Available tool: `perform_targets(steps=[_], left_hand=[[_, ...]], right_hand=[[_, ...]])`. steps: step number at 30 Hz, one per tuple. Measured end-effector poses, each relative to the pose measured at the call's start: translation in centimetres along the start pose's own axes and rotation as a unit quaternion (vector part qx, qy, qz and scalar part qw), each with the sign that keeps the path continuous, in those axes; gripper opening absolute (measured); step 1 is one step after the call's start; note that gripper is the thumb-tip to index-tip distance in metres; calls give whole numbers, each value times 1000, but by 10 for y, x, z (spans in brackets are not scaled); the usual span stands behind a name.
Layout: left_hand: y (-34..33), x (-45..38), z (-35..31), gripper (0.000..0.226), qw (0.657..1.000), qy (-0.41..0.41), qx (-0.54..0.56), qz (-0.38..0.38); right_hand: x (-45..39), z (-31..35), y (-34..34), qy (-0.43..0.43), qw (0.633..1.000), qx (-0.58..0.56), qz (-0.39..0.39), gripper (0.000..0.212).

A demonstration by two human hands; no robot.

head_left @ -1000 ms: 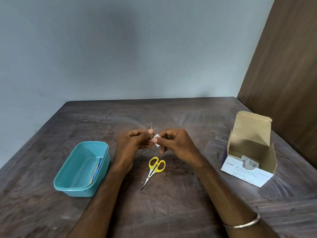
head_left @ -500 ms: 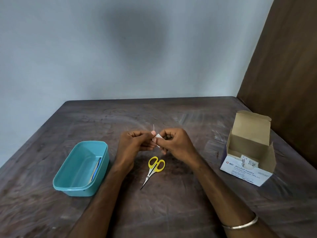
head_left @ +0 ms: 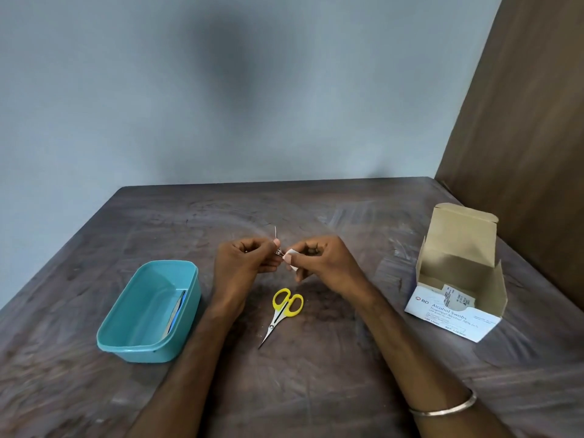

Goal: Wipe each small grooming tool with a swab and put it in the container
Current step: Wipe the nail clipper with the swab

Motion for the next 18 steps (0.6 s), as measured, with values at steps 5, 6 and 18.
perform_targets(steps=[5,6,18], left_hand=[[0,-1,-1,10,1000,-18,-19,2],[0,-1,-1,9,1000,-20,-20,1],[0,0,1,11,999,-17,-32,-8]], right_hand=[[3,0,4,-28,999,-22,-25,5],[3,1,5,-32,999,-28,-30,5],[6,18,9,41,992,100,-69,7]])
Point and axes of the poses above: each hand's wrist, its own x-axis away from the middle knuckle, its own y-axis out of the back of the hand, z = x × y, the point moved 10 cm from there along -x, towards the middle knuckle, and after that the axes turned 2 degrees about -y, right-handed, at the moved point
